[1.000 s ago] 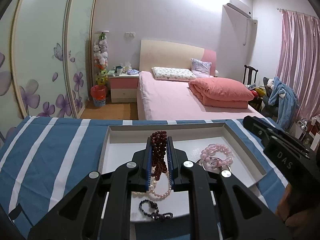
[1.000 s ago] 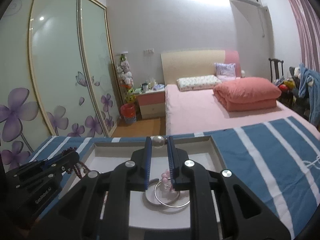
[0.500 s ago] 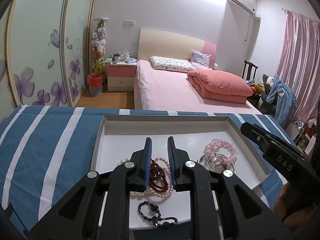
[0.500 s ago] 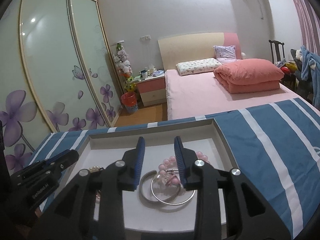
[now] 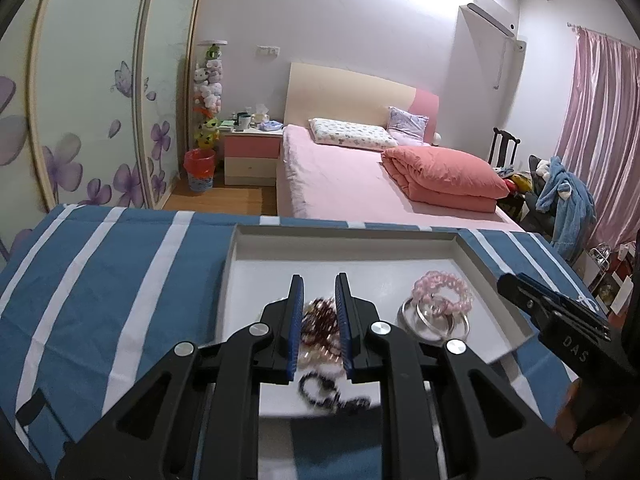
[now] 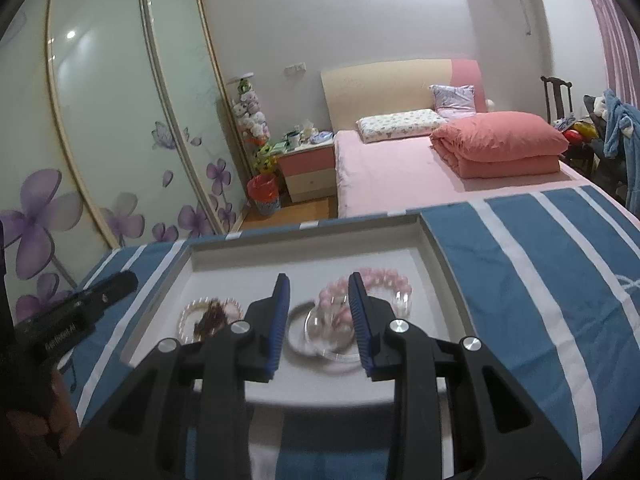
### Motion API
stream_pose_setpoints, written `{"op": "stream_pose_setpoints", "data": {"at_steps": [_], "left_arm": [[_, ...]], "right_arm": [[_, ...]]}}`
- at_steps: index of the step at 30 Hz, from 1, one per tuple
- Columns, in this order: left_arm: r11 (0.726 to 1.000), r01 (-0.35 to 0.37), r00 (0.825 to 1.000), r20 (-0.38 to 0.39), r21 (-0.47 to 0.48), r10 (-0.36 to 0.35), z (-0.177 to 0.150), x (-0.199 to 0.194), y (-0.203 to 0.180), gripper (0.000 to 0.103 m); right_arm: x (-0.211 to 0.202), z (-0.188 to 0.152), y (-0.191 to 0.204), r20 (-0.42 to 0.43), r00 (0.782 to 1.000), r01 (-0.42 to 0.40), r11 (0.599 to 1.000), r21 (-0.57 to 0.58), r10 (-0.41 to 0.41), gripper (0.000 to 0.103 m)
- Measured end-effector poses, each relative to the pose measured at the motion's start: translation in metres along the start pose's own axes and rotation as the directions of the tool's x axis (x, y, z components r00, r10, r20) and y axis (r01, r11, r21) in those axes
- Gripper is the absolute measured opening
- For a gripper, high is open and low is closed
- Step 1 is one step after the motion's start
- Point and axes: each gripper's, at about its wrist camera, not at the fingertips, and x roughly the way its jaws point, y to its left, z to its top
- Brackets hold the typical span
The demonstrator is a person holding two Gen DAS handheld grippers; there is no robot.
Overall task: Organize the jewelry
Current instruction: 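Open the left tool to drop the dark red bracelet while the right tool releases the earring, then move the right tool to the silver ring while the left tool approaches the other pearl earring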
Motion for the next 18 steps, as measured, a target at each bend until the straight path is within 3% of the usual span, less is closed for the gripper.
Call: {"op": "stream_pose_setpoints", "data": {"at_steps": [2,6,12,18], "left_arm": [[1.0,-0.014,1.0,-0.006,0.0,0.014,-0.006,-0.007,0.004,0.031],[1.0,-0.025,0.999,-0.035,0.003,0.025,-0.024,-0.021,0.013,0.032],[0.999,-0.047,0.997,-0.063,-0.003,0.047,-0.043,-0.036,0.028,0.039],[0.999,-0.052,0.995,-0.081,-0.004,0.052,-0.053,-0.042,0.035,0.042]], "right_arm": [[-0.005,-0.009,0.003,-0.024,1.0,-0.009,1.0,-0.019,0.008,0.031],[-0.015,-0.033,0.015,-0.111,0.993,-0.059,0.995,-0.074,0.051,0.031],[-0.011,-0.075,0.045,-0.3,0.949,-0.156,0.974,-0.167,0.1,0.031],[0.0,-0.091,0.062,-0.37,0.926,-0.154,0.966,-0.208,0.068,0.038]]}}
